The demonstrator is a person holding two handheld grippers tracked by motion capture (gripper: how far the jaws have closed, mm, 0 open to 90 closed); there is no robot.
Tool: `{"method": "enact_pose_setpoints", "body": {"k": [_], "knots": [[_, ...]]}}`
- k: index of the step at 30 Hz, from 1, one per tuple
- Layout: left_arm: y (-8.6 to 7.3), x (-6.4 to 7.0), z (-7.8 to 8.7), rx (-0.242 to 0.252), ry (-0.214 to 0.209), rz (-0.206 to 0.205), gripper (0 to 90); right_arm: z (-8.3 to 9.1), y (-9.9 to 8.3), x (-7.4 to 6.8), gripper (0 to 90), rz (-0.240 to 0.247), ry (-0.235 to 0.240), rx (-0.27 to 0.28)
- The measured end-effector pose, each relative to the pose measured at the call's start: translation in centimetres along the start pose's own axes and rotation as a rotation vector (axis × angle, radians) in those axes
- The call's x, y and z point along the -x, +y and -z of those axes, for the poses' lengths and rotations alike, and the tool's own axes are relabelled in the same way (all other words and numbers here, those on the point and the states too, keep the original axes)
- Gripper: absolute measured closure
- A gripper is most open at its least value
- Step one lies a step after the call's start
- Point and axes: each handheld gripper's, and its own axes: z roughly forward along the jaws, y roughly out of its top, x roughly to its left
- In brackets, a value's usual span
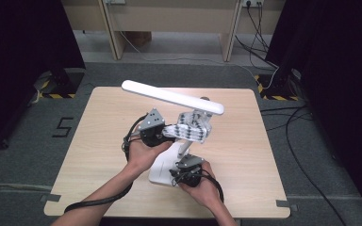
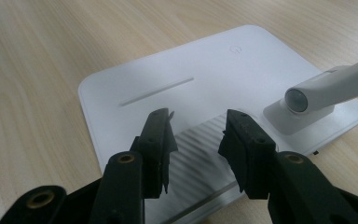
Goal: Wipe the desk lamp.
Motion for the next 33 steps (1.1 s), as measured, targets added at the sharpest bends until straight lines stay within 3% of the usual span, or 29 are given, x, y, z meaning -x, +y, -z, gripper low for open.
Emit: {"method": "enact_pose_setpoints", "body": {"k": [15,33], "knots": [[-1.3,0.0,-1.2,-0.046,-0.024,-0.012,82.7,0.0,-0.1,0.1,60.3,0.0,0.002,0.005],[-3.1,-1.0,-2.1,-0.112,-0.004,0.006,82.8,0.0,-0.1,0.0,60.3,-0.008,0.004,0.007]]}}
